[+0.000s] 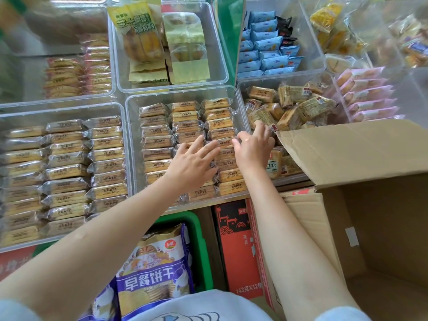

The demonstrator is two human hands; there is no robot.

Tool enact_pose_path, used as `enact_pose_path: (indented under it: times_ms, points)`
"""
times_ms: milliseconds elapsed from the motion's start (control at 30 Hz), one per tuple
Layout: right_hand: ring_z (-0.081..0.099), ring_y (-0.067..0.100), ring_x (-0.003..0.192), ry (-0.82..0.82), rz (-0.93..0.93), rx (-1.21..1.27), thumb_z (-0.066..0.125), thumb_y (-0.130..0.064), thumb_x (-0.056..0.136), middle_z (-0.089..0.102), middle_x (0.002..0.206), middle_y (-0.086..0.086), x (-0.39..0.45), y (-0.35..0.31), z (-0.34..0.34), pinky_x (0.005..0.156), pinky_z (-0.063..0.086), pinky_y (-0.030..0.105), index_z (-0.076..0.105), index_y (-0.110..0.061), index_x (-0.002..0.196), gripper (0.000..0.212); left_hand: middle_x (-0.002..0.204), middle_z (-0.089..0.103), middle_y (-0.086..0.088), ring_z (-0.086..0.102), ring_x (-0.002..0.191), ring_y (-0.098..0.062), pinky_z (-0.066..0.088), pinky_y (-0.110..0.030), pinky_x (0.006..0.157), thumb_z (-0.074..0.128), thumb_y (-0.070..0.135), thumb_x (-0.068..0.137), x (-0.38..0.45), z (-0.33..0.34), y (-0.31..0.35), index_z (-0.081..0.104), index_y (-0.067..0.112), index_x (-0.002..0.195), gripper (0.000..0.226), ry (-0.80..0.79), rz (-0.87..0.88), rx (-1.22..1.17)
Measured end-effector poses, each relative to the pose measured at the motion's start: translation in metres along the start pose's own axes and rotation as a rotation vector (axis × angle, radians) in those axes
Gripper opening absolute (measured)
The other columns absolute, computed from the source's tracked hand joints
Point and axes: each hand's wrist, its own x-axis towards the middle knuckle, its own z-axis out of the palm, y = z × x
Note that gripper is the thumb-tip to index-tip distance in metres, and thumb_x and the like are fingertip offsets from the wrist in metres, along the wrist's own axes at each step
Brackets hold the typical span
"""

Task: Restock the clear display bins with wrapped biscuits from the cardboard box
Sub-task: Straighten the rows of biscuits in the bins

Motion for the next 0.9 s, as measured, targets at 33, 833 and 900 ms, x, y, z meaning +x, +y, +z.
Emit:
enact_pose_path:
  times_ms: [33,833,900]
  points:
    - [0.036,0.033,0.135,0.002,-0.010,-0.005,0.069,-0.032,0.093,0.043,0.147,0.012,0.000,0.001,0.000,0.100,0.035,0.049,0.077,-0.016,0.098,0.019,0.169,0.008,0.008,0.000,0.156,-0.025,0.017,-0.050,0.121,0.026,0.057,0.104,0.000,0.000,0.000,0.013,0.029,0.161,0.065,-0.010,-0.002,0.010]
    - [0.041,0.033,0.126,-0.068,-0.128,-0.064,0.059,-0.012,0.096,0.045,0.136,0.015,-0.020,0.014,-0.009,0.095,0.041,0.048,0.066,-0.005,0.098,0.010,0.169,0.011,0.004,0.004,0.156,-0.024,0.018,-0.048,0.122,0.020,0.056,0.105,-0.014,-0.004,0.024,0.016,0.021,0.161,0.066,-0.078,-0.060,0.022]
    - [0.049,0.034,0.114,-0.008,-0.132,-0.010,0.064,-0.007,0.092,0.050,0.126,0.016,-0.023,0.015,-0.009,0.087,0.047,0.049,0.065,-0.003,0.091,0.005,0.169,0.011,0.004,0.003,0.156,-0.025,0.017,-0.048,0.122,0.020,0.057,0.105,-0.012,-0.002,0.025,0.015,0.022,0.161,0.067,-0.085,-0.060,0.022]
